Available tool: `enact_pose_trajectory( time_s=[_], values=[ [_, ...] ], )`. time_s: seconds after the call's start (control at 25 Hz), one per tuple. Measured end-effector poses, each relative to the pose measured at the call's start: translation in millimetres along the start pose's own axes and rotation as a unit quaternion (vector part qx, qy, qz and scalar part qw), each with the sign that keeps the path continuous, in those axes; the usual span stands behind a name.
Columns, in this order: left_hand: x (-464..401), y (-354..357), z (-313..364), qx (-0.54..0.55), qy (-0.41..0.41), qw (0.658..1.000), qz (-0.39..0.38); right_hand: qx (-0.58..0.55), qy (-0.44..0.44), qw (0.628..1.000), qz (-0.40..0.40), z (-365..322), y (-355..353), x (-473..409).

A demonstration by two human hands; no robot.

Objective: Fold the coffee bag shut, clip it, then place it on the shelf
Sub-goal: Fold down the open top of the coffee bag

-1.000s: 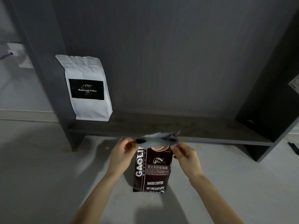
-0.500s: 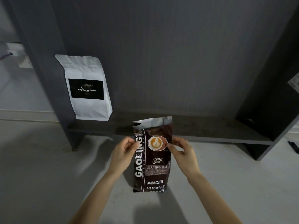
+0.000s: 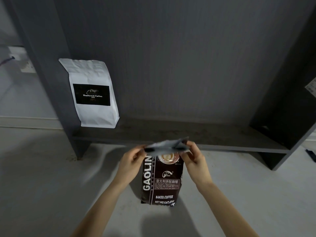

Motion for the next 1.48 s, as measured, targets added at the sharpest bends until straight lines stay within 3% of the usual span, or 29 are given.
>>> enact_pose_trajectory(
  time_s=[0.24,0.44,0.64,1.08,1.28,1.48],
  values=[
    [4,5,14,0.017,0.004,0.998,-0.057,-0.03,0.008,1.0,-0.007,-1,-3,6],
    [10,8,5,0.199,-0.103,0.97,-0.092,-0.013,0.036,0.999,-0.012,0,-11,9],
    [15,8,5,0.145,-0.103,0.978,-0.11,-0.015,0.033,0.999,-0.015,2,-8,14],
    [19,6,-1,0.107,-0.036,0.994,-0.002,-0.012,0.052,0.999,-0.007,14,2,17],
    [28,11,-13,0.105,-0.056,0.992,-0.047,0.001,0.068,0.997,0.02,21,1,18],
    [29,11,-18,0.075,-0.046,0.995,-0.036,-0.043,0.085,0.995,0.016,21,4,28]
  ],
)
Point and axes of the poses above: each hand's wrist, its own x-axis away from the middle knuckle, its own y-axis out of the palm, z = x × y, the point moved 6 cm from there along -x, towards the middle knuckle, and after that the axes turned 15 degrees about x, right-handed, at the moved point
